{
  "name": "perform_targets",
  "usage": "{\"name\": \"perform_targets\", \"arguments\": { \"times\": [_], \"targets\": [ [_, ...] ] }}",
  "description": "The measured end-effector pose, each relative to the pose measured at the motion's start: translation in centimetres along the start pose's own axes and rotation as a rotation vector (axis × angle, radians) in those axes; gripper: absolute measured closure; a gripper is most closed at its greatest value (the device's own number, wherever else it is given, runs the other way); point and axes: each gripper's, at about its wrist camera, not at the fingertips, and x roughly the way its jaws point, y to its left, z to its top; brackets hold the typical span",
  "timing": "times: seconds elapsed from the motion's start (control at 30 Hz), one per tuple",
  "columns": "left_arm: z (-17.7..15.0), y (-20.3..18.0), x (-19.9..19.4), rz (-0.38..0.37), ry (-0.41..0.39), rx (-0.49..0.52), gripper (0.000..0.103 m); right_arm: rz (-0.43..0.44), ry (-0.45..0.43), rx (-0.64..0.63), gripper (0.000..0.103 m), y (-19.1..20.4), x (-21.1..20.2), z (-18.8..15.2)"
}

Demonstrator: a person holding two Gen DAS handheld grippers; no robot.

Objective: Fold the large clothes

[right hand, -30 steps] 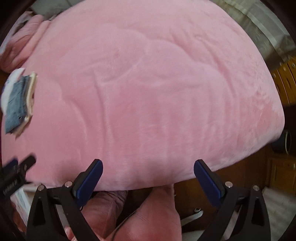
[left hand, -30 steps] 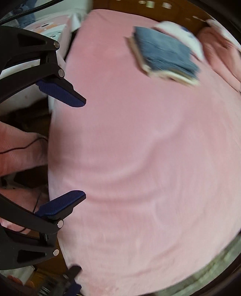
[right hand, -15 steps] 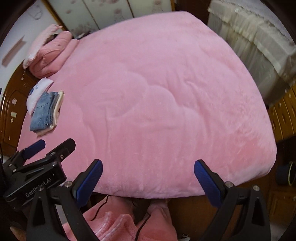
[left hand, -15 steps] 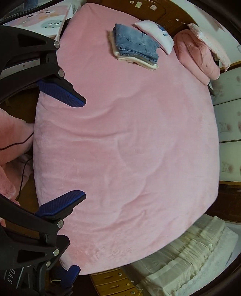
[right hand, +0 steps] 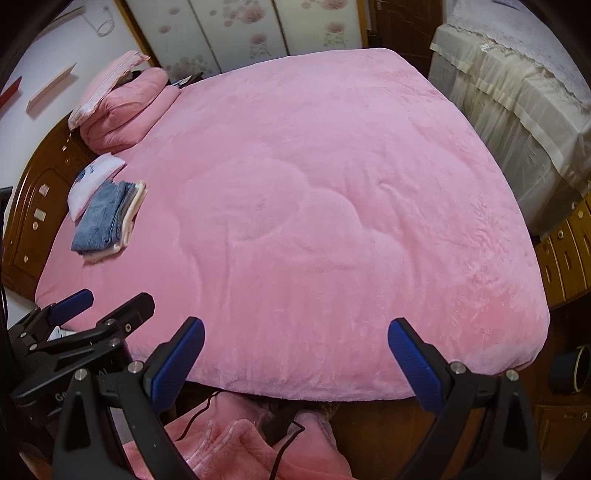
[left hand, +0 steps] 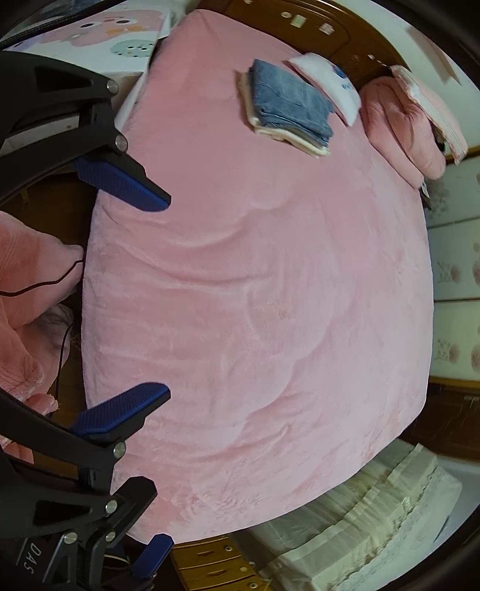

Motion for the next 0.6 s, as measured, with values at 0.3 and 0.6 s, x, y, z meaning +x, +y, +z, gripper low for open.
{"name": "perform_targets", "arguments": {
  "times": [0.3,0.6],
  "targets": [
    [-1.4,2.0,-0.6,0.055,-0.006,-0.055,0.001,-0.004,0.001,-0.085,0.000,2.5,-0.1,-0.7],
    [-1.5,2.8,-1.6,0.052,-0.061,-0.030,0.001,0.005,-0.045,-0.070,0.000,2.8,-0.9,-1.0]
  ]
}}
